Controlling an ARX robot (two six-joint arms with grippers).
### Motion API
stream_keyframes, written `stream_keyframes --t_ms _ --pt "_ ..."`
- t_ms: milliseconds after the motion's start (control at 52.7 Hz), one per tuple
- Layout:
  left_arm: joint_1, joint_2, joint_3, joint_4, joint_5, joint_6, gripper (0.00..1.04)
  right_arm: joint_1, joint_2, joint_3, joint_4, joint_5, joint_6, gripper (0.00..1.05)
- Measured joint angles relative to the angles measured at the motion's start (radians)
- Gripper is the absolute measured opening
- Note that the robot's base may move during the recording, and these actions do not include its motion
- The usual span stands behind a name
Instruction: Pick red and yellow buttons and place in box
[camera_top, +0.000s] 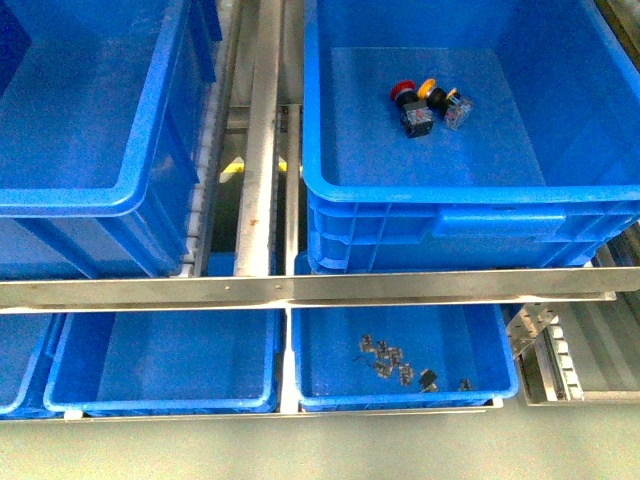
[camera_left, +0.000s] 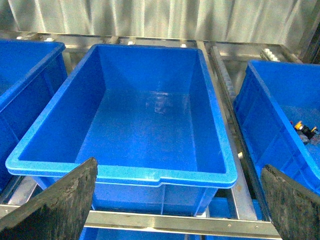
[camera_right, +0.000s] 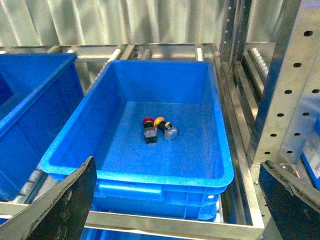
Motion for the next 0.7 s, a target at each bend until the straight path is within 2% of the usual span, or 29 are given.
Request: stream_keyframes --t_ms 702 --pt "0.000 0.000 0.000 0.000 0.000 0.000 0.97 0.000 0.000 0.000 0.000 0.000 0.000 0.98"
